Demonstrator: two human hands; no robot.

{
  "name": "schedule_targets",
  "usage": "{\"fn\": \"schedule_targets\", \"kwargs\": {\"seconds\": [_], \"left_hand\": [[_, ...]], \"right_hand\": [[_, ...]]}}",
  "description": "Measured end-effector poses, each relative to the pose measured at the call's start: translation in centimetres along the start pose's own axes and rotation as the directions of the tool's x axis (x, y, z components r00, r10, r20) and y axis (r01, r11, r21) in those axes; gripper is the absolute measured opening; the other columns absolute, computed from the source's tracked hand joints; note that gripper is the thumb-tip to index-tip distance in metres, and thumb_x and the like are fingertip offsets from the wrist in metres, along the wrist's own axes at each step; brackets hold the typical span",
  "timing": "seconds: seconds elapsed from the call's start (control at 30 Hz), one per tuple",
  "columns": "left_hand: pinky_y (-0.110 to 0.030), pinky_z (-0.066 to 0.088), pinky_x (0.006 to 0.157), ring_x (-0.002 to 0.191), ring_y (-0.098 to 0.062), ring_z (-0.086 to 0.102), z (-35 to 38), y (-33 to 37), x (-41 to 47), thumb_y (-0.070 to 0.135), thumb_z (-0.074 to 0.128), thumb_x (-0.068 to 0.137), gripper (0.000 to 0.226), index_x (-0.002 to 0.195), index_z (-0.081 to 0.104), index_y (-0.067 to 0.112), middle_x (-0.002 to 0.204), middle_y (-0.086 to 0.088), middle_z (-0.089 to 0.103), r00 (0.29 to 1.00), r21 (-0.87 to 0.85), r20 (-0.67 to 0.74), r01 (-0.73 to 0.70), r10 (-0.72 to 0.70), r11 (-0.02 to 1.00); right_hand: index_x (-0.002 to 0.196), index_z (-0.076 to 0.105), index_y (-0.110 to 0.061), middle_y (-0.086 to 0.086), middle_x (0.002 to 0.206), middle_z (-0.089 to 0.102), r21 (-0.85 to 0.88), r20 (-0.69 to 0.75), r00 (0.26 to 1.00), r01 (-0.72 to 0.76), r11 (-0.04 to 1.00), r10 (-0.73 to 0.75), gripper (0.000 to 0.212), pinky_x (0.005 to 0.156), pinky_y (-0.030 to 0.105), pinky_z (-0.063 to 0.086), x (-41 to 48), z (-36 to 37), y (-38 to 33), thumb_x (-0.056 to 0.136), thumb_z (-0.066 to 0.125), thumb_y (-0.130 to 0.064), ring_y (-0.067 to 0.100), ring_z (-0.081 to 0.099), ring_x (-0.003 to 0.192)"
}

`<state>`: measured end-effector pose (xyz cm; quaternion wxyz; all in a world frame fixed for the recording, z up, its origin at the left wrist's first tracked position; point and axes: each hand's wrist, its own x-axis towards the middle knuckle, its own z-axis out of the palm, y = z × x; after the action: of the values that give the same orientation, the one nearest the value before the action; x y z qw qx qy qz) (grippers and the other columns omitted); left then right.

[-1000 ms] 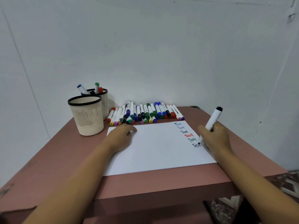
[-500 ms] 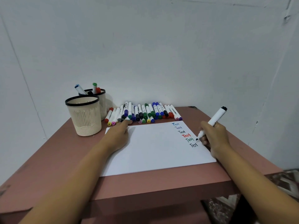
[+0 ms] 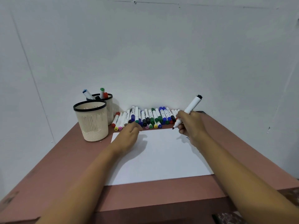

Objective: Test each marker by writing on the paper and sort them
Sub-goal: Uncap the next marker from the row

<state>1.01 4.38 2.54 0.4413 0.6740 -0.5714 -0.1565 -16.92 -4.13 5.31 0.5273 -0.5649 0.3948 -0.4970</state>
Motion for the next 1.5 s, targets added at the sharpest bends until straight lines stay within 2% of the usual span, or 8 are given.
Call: {"fn": "schedule_targets", "kwargs": {"seconds": [0.13, 0.2, 0.33, 0.67, 0.87, 1.13, 1.27, 1.5], "left_hand": [[-0.013, 0.029, 0.081, 0.110, -0.014, 0.045, 0.1, 0.1, 0.2, 0.005, 0.033, 0.098, 0.038, 0.132, 0.048, 0.012, 0.125, -0.004, 0.049, 0.998, 0.085, 0.060, 0.012, -0.017, 0.996], [-0.008, 0.033, 0.072, 0.098, -0.010, 0.048, 0.1, -0.1, 0.2, 0.008, 0.040, 0.097, 0.040, 0.136, 0.042, 0.020, 0.117, 0.000, 0.051, 0.998, 0.094, 0.061, -0.010, 0.004, 0.995], [-0.005, 0.037, 0.064, 0.074, -0.001, 0.048, 0.0, -0.5, 0.2, 0.013, 0.054, 0.093, 0.044, 0.134, 0.043, 0.025, 0.096, 0.004, 0.052, 0.998, -0.017, 0.068, -0.017, 0.019, 1.000], [-0.004, 0.041, 0.065, 0.075, 0.001, 0.054, 0.3, -0.4, 0.2, 0.010, 0.061, 0.088, 0.050, 0.129, 0.041, 0.030, 0.089, 0.011, 0.055, 0.994, -0.044, 0.052, -0.091, 0.093, 0.995], [-0.005, 0.042, 0.069, 0.076, -0.001, 0.057, 0.2, -0.1, 0.0, 0.010, 0.066, 0.084, 0.053, 0.111, 0.041, 0.049, 0.092, 0.005, 0.064, 0.976, -0.028, -0.018, -0.217, 0.216, 0.976], [-0.020, 0.049, 0.076, 0.078, -0.005, 0.064, 0.3, -0.1, 0.3, 0.015, 0.072, 0.082, 0.010, 0.088, 0.067, 0.021, 0.083, 0.006, 0.071, 0.992, -0.190, -0.085, -0.112, 0.097, 0.975], [-0.016, 0.043, 0.055, 0.057, -0.004, 0.054, 0.1, 0.4, 0.1, 0.016, 0.065, 0.087, 0.009, 0.094, 0.069, 0.013, 0.069, 0.002, 0.068, 0.999, -0.313, -0.012, -0.040, 0.038, 0.949], [-0.018, 0.035, 0.052, 0.050, -0.010, 0.041, 0.1, 0.4, 0.0, 0.021, 0.056, 0.094, 0.025, 0.096, 0.067, 0.000, 0.058, 0.002, 0.058, 0.992, -0.357, 0.127, 0.052, -0.007, 0.933]], "right_hand": [[0.074, 0.052, -0.008, 0.007, 0.059, 0.053, 0.113, 0.045, 0.998, -0.037, 0.993, 0.032, 0.015, 0.047, 0.024, 0.040, 0.3, 2.6, 0.2, 0.088, 0.048, -0.009, 0.016, 0.048, 0.050], [0.075, 0.052, -0.008, 0.008, 0.063, 0.053, 0.173, 0.081, 0.996, -0.046, 0.984, 0.032, 0.014, 0.047, 0.024, 0.044, 0.2, 3.6, 0.7, 0.089, 0.049, -0.008, 0.015, 0.050, 0.050], [0.077, 0.055, -0.007, 0.006, 0.065, 0.060, 0.216, 0.170, 0.985, -0.041, 0.975, 0.004, 0.017, 0.048, 0.023, 0.048, -0.4, 4.5, 1.6, 0.093, 0.050, -0.007, 0.012, 0.055, 0.051], [0.078, 0.058, -0.010, 0.007, 0.071, 0.064, 0.142, 0.228, 0.974, -0.038, 0.989, 0.005, 0.016, 0.053, 0.025, 0.047, -0.5, 4.8, 2.1, 0.094, 0.052, -0.012, 0.013, 0.057, 0.056], [0.084, 0.065, -0.012, 0.000, 0.073, 0.065, 0.069, 0.336, 0.942, -0.045, 0.997, 0.019, 0.016, 0.054, 0.022, 0.046, -0.5, 4.8, 2.5, 0.095, 0.056, -0.020, 0.008, 0.058, 0.060], [0.077, 0.061, -0.007, 0.001, 0.060, 0.050, 0.157, 0.368, 0.927, -0.143, 0.977, 0.076, 0.023, 0.044, 0.019, 0.033, 0.0, 4.3, 2.2, 0.093, 0.062, -0.024, 0.007, 0.042, 0.046], [0.076, 0.062, -0.007, -0.001, 0.056, 0.054, 0.214, 0.412, 0.909, -0.160, 0.964, 0.060, 0.022, 0.042, 0.017, 0.035, -0.1, 4.2, 2.0, 0.093, 0.061, -0.022, 0.006, 0.046, 0.047], [0.077, 0.059, -0.006, 0.000, 0.055, 0.053, 0.260, 0.428, 0.903, -0.165, 0.951, 0.039, 0.021, 0.043, 0.015, 0.037, -0.3, 4.3, 2.3, 0.093, 0.059, -0.018, 0.005, 0.046, 0.046]]}}
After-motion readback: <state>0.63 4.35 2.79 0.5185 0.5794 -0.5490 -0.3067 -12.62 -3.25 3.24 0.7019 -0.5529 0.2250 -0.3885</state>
